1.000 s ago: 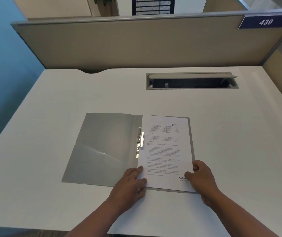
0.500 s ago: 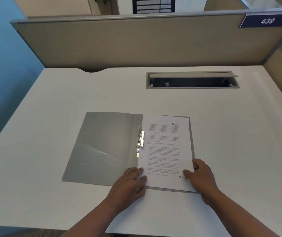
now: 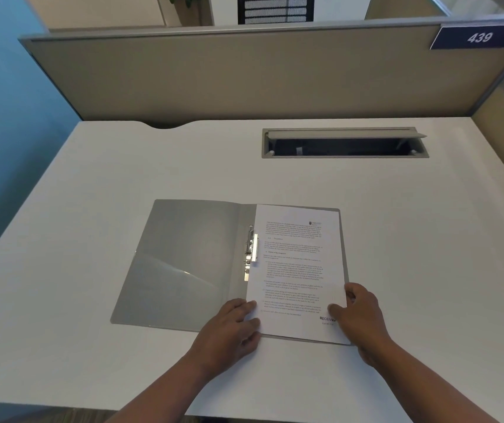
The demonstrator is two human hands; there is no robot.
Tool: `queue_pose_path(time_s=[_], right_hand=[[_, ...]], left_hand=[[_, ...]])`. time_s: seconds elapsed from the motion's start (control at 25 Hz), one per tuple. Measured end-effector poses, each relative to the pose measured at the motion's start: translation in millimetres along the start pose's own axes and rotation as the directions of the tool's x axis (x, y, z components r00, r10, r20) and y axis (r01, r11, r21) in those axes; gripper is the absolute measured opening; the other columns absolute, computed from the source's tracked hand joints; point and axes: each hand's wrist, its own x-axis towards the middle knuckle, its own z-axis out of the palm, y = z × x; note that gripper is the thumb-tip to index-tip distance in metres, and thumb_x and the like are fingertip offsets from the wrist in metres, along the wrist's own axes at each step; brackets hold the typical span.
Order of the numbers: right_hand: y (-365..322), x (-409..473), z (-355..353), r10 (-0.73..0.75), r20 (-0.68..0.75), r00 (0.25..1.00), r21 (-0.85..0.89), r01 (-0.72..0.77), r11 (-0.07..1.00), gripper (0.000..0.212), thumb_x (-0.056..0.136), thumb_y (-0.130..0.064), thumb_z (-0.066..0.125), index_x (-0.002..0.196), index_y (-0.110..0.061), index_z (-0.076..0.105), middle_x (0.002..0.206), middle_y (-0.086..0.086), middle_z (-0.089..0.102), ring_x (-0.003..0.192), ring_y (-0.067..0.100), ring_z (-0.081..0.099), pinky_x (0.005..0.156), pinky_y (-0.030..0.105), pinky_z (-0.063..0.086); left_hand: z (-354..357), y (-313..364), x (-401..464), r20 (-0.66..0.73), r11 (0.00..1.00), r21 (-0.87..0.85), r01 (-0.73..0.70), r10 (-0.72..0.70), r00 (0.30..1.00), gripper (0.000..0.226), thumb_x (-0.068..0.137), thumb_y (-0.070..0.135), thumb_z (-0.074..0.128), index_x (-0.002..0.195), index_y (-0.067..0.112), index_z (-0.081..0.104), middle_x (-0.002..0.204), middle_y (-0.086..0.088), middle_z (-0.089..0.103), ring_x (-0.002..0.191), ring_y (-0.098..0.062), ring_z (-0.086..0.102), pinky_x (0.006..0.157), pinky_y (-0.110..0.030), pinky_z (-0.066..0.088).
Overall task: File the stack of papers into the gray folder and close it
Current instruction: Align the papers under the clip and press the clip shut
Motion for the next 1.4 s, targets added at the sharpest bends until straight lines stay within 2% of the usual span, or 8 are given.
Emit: queue_pose_path(time_s=[0.16, 0.36, 0.52, 0.68, 0.96, 1.16, 1.28, 1.4], right_hand=[[-1, -1, 4, 0.001, 0.010, 1.000, 0.028, -0.002, 1.000, 0.036, 0.082, -0.004, 0.072, 0.107, -0.026, 0.058, 0.106, -0.004, 0.068, 0.090, 0.014, 0.069, 0.070, 0.022, 0.054], [-3, 1, 1, 0.053, 0.013, 0.998, 0.127, -0.055, 0.990, 0.031, 0.086, 0.002, 0.065, 0.093, -0.027, 0.060, 0.104, -0.006, 0.073, 0.085, 0.014, 0.072, 0.062, 0.023, 0.055], [-5, 0, 1, 0.079, 0.018, 0.997, 0.151, -0.081, 0.985, 0.034, 0.087, 0.005, 0.063, 0.105, -0.024, 0.060, 0.110, 0.000, 0.073, 0.090, 0.020, 0.072, 0.067, 0.028, 0.057], [-5, 0, 2, 0.079, 0.008, 0.997, 0.147, -0.079, 0.986, 0.033, 0.088, 0.004, 0.061, 0.110, -0.021, 0.060, 0.111, 0.000, 0.072, 0.090, 0.019, 0.071, 0.073, 0.032, 0.059], [-5, 3, 1, 0.081, 0.053, 0.995, 0.109, -0.087, 0.990, 0.032, 0.090, 0.000, 0.061, 0.113, -0.022, 0.059, 0.113, -0.002, 0.072, 0.088, 0.016, 0.071, 0.061, 0.024, 0.056], [-2, 5, 5, 0.077, 0.033, 0.997, 0.113, -0.080, 0.990, 0.040, 0.084, -0.004, 0.070, 0.119, -0.020, 0.058, 0.119, 0.003, 0.069, 0.096, 0.022, 0.070, 0.085, 0.043, 0.060], [-1, 5, 9, 0.067, 0.023, 0.997, 0.038, -0.068, 0.997, 0.054, 0.081, -0.011, 0.075, 0.131, -0.018, 0.054, 0.131, 0.008, 0.060, 0.112, 0.029, 0.063, 0.097, 0.049, 0.054], [-5, 2, 15, 0.026, -0.070, 0.997, -0.301, -0.046, 0.953, 0.079, 0.080, -0.028, 0.076, 0.148, -0.022, 0.036, 0.150, 0.006, 0.036, 0.133, 0.032, 0.040, 0.109, 0.053, 0.039]], left_hand=[[1, 4, 0, -0.021, 0.998, -0.053, 0.044, -0.045, 0.999, 0.011, 0.079, 0.022, 0.083, 0.084, 0.016, 0.075, 0.123, -0.009, 0.072, 0.115, -0.032, 0.066, 0.084, -0.032, 0.060], [3, 1, -2, -0.025, 0.992, -0.110, 0.056, -0.059, 0.998, 0.011, 0.081, 0.022, 0.082, 0.090, 0.018, 0.077, 0.126, -0.007, 0.070, 0.119, -0.031, 0.064, 0.089, -0.032, 0.057], [8, 0, -5, -0.030, 0.994, -0.097, 0.053, -0.056, 0.998, 0.013, 0.082, 0.023, 0.082, 0.094, 0.019, 0.079, 0.131, -0.006, 0.068, 0.127, -0.028, 0.060, 0.099, -0.030, 0.050], [8, -3, -5, -0.016, 0.995, -0.092, 0.035, -0.037, 0.999, 0.015, 0.083, 0.024, 0.082, 0.097, 0.020, 0.079, 0.131, -0.007, 0.068, 0.126, -0.028, 0.061, 0.100, -0.031, 0.050], [2, -3, -2, -0.004, 0.998, -0.062, 0.000, 0.000, 1.000, 0.013, 0.081, 0.026, 0.083, 0.093, 0.022, 0.079, 0.125, -0.007, 0.071, 0.120, -0.029, 0.065, 0.097, -0.029, 0.051], [-6, -2, 4, 0.017, 0.995, -0.090, 0.029, -0.028, 0.999, 0.005, 0.082, 0.025, 0.081, 0.086, 0.023, 0.078, 0.120, -0.002, 0.074, 0.115, -0.025, 0.067, 0.093, -0.027, 0.054], [-8, -8, 15, 0.064, 0.995, -0.085, 0.047, -0.042, 0.997, 0.008, 0.090, 0.020, 0.070, 0.092, 0.017, 0.077, 0.112, 0.000, 0.075, 0.105, -0.027, 0.068, 0.085, -0.031, 0.058], [-9, -12, 29, 0.186, 0.984, -0.095, 0.148, -0.128, 0.974, 0.018, 0.093, 0.018, 0.059, 0.105, 0.020, 0.073, 0.135, 0.002, 0.059, 0.112, -0.023, 0.056, 0.085, -0.034, 0.053]])
